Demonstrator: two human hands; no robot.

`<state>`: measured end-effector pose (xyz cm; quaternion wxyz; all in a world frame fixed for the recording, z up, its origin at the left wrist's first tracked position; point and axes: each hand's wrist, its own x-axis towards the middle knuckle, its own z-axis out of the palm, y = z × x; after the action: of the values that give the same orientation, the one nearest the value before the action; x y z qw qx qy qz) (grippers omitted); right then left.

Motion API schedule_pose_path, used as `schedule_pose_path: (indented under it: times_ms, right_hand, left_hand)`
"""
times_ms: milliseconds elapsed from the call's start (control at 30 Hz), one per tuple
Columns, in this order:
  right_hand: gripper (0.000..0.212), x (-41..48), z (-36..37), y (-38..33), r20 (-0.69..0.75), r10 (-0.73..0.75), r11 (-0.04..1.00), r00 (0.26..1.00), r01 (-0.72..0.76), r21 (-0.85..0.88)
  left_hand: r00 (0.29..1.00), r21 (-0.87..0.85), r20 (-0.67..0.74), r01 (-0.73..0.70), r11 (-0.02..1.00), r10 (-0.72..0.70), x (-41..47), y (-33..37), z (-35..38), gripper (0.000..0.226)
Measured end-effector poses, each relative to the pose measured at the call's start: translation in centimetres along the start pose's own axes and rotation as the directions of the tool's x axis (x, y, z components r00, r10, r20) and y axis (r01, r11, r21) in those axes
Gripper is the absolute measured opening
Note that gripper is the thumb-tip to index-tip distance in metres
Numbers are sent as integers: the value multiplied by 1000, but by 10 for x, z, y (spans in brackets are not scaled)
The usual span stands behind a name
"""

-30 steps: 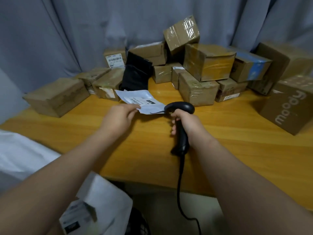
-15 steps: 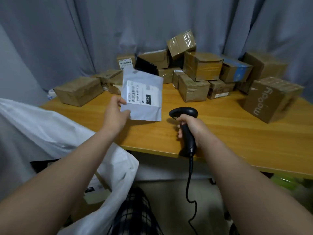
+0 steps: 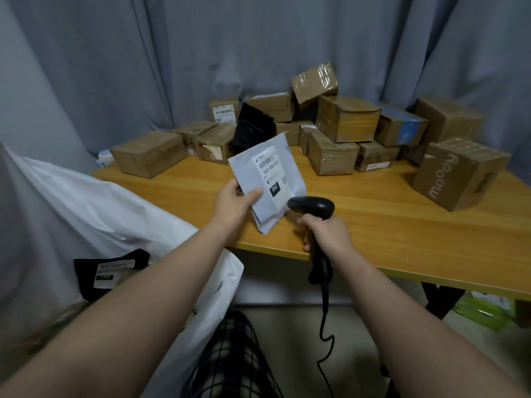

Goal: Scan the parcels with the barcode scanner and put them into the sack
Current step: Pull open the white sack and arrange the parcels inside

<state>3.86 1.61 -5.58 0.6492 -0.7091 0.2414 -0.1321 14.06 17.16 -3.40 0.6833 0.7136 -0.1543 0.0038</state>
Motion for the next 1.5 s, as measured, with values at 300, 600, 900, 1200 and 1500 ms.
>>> schedule_pose_path:
  times_ms: [300, 600, 900, 1200, 1500]
  right_hand:
    - [30, -16, -13, 15, -33, -267, 958, 963, 269, 102]
    - [41, -22, -21, 24, -39, -386, 922, 922, 386, -7]
    - [54, -33, -4, 24, -55, -410, 912, 910, 408, -47]
    - [35, -36, -1, 25, -63, -452, 887, 890, 441, -138]
    - [30, -33, -7, 28, -98, -427, 899, 899, 410, -153]
  left_hand:
    - [993, -138, 90, 86, 987, -74, -6, -31, 2, 30]
    - [988, -215, 136, 105, 971, -76, -9, -33, 2, 31]
    - [993, -277, 73, 108, 955, -91, -14, -30, 0, 34]
    - [992, -291, 80, 113, 950, -94, -14, -31, 0, 34]
    - [992, -284, 80, 114, 952, -95, -16, -30, 0, 36]
